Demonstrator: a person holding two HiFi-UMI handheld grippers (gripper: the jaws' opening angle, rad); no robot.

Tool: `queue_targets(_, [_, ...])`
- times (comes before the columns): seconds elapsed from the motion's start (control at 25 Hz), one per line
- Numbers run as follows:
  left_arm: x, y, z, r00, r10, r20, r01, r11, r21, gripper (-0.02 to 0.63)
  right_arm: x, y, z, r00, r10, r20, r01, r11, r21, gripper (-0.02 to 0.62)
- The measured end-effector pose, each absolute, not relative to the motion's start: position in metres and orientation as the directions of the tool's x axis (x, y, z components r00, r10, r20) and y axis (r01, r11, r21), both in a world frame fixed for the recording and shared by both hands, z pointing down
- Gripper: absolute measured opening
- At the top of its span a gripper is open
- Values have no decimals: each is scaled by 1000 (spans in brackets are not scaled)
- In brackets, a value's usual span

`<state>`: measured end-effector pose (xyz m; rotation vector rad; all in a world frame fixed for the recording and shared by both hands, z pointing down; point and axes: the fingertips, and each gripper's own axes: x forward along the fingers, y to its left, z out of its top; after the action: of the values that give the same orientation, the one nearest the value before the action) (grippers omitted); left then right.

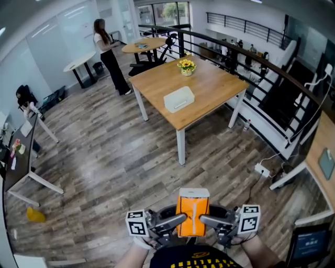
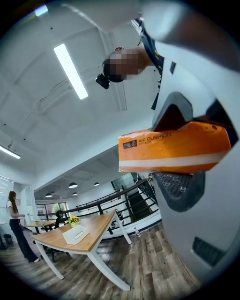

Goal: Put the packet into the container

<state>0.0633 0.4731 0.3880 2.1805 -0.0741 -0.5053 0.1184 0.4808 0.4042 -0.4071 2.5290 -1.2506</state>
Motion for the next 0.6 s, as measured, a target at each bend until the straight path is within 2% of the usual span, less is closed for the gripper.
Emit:
queue_targets(0.32, [61, 425, 408, 939, -251, -235, 15, -653, 757, 278, 121, 434, 420, -912, -401, -84, -189, 595, -782, 253])
queue_targets(0.6, [23, 342, 433, 937, -298, -183, -47, -627, 778, 276, 125, 351, 436, -863, -506, 12, -346, 574, -742, 236])
